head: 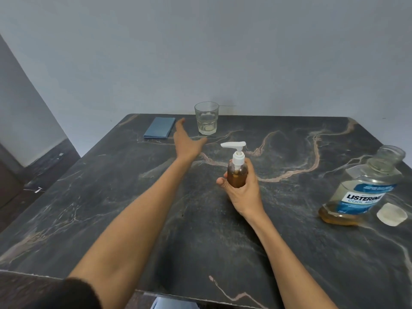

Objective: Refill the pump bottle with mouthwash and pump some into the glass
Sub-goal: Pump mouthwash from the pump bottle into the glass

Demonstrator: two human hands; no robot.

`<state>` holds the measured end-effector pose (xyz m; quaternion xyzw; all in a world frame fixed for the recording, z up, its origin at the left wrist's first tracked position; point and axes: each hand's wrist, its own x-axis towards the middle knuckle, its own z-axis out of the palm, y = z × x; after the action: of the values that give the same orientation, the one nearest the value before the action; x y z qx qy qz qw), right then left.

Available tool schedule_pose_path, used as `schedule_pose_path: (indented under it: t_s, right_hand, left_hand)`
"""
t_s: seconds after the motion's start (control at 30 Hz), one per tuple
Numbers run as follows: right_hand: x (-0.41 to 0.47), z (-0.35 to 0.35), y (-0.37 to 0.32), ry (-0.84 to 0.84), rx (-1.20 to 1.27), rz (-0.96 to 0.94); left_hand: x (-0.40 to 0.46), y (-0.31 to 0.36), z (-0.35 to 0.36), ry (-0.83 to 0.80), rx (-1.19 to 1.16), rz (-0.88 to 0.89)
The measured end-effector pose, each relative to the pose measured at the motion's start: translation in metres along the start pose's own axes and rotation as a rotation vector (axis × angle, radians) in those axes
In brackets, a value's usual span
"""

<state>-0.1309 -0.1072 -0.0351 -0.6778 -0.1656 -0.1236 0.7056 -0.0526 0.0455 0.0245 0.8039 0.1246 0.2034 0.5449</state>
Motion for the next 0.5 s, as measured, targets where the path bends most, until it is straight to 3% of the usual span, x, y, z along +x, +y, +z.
schedule_pose_path:
  t_s: [0.17,0.5]
  right_hand:
    - [-0.001,0.0,-0.002,-0.007,0.009,-0.014]
    - [-0.002,0.001,-0.002,0.033,-0.048,0.025]
  left_hand:
    - [0.051,-0.006,0.022,-0.064,0.141,-0.015]
    - [0.116,-0.007,0.066,-0.062,0.065,-0.147]
